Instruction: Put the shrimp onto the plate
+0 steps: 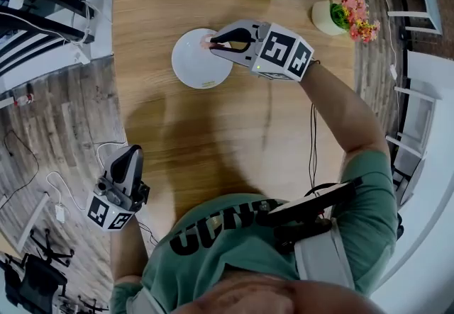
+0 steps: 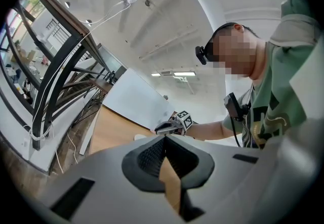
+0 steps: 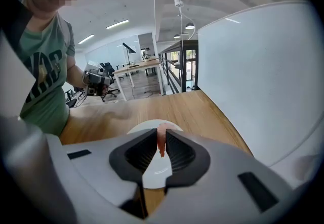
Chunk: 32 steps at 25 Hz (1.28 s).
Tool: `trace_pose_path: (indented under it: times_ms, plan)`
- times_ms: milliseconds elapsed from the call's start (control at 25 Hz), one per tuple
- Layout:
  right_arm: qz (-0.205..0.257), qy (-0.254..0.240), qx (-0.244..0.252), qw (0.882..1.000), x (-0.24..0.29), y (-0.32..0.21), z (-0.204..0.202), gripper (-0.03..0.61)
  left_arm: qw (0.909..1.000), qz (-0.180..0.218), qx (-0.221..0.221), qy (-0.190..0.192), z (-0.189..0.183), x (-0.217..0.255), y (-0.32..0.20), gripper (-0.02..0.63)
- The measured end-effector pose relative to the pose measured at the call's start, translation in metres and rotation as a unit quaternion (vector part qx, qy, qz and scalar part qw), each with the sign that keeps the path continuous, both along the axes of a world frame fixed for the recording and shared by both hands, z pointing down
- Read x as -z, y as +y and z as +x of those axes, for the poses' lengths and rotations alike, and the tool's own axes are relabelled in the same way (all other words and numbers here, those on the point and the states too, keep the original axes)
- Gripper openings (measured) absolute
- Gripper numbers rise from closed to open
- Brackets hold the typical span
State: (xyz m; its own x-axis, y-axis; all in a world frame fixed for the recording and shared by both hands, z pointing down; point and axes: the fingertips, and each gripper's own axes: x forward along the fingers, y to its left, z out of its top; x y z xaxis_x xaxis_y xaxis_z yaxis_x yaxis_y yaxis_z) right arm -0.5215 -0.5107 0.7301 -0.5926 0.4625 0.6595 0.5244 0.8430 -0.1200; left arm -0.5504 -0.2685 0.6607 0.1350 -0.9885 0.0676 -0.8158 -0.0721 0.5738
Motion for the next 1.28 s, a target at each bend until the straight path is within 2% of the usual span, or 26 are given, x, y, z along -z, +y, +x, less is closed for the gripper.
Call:
trace_pose_path:
  times_ms: [480,680,720,800,840,1280]
  plan:
    - [0.016,0.020,0.033,0.999,-0.032,0.015,-0.012,0.057,0.9999,0.003,0.004,0.012,-0.001,-0.015,0.006,0.005]
    - [0.037,0.022,0.048,0.998,-0.042,0.022,-0.011,0.057,0.9999,0.002,0.002,0.015,0.001,-0.020,0.009,0.005]
    - [0.041,0.020,0.052,0.998,-0.042,0.024,-0.011,0.074,0.9999,0.001,0.002,0.015,0.001,-0.021,0.009,0.005]
    - [0.048,0.015,0.061,0.997,-0.039,0.029,-0.010,0.201,0.9999,-0.001,0.002,0.016,0.001,-0.023,0.010,0.005]
    - [0.050,0.010,0.063,0.997,-0.036,0.030,-0.010,0.227,0.9999,-0.001,0.003,0.016,0.001,-0.023,0.010,0.005]
    - [0.044,-0.011,0.015,0.999,-0.004,0.017,-0.006,0.227,0.9998,0.017,-0.003,0.010,0.004,-0.003,0.008,0.005]
